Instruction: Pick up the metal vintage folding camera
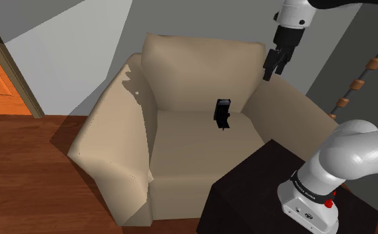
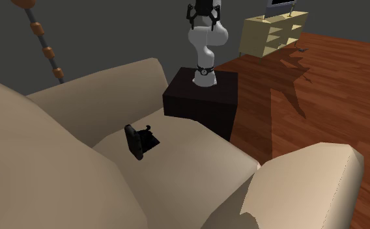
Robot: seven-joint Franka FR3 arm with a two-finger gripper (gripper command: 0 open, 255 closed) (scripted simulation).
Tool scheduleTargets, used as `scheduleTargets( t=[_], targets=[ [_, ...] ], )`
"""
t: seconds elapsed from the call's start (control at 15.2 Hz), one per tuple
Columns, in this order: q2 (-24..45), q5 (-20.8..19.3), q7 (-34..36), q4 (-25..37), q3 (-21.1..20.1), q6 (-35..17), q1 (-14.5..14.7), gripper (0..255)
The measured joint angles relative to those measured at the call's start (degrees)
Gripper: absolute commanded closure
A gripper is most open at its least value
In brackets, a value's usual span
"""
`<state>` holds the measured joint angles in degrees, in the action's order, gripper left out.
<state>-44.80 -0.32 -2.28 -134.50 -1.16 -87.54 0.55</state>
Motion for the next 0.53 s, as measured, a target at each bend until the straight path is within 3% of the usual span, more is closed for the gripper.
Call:
scheduleTargets(
  t=[0.2,0.53],
  targets=[
    [1.47,-0.28,-0.03,-0.77,0.41,-2.11,-0.39,0],
    [7.03,-1.42,-0.28,-3.92,2.22,-10.49,-1.96,0]
  ],
)
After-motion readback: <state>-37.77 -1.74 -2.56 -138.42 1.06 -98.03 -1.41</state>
